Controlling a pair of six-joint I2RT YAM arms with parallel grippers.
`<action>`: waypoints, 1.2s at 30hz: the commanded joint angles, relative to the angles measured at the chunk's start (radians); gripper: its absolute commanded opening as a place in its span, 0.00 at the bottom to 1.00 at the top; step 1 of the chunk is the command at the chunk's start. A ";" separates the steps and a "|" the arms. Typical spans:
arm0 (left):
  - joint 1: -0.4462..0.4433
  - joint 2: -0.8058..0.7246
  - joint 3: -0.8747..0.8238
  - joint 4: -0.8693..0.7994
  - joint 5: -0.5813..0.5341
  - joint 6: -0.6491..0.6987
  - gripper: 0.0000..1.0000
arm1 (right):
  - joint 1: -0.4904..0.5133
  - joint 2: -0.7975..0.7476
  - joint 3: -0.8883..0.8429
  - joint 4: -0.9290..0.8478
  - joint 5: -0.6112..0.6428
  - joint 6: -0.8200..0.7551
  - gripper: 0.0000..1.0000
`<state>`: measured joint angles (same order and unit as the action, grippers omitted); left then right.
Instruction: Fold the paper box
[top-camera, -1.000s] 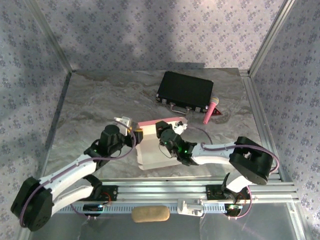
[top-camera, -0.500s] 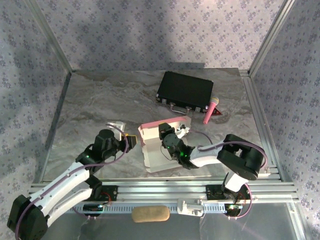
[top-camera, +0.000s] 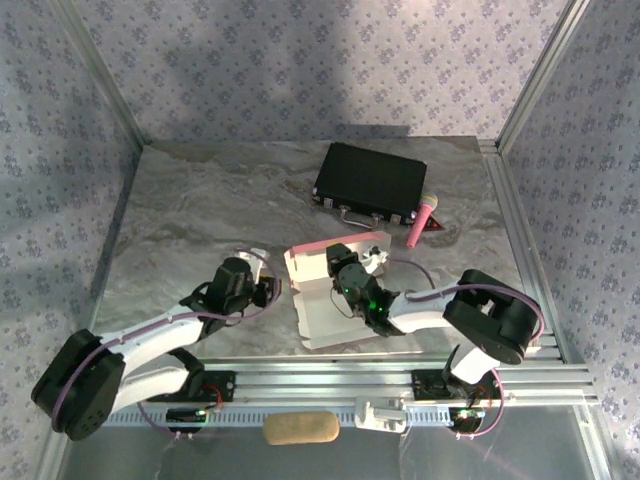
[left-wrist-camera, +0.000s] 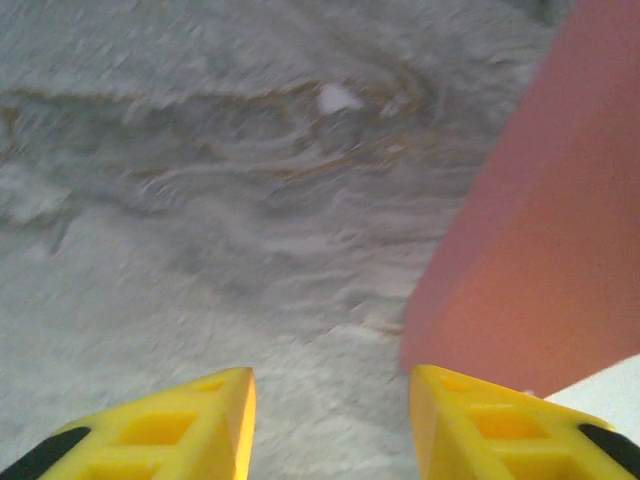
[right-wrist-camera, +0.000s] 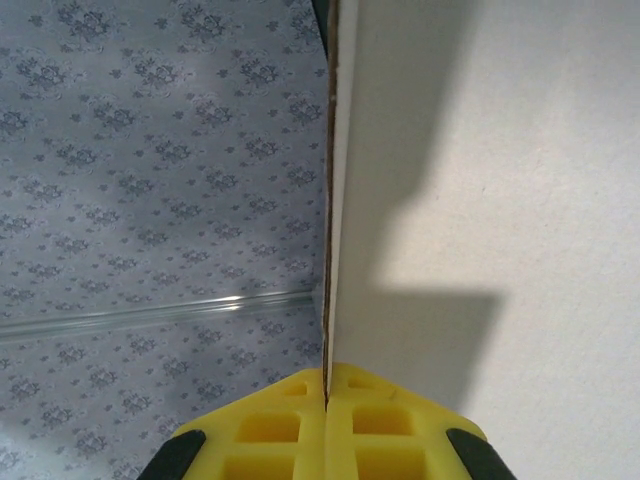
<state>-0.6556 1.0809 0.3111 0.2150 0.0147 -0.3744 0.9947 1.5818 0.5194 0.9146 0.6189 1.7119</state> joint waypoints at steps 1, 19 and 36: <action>-0.028 0.022 0.003 0.195 0.029 0.059 0.46 | -0.012 0.003 -0.020 0.002 -0.014 -0.014 0.00; -0.058 0.165 0.075 0.283 0.026 0.123 0.42 | -0.028 0.044 -0.019 0.099 -0.044 -0.029 0.00; -0.119 0.240 0.093 0.341 -0.137 0.107 0.41 | -0.023 0.050 -0.019 0.111 -0.056 -0.032 0.00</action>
<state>-0.7601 1.3094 0.3790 0.5148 -0.0525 -0.2626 0.9646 1.6188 0.5076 1.0180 0.5674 1.7031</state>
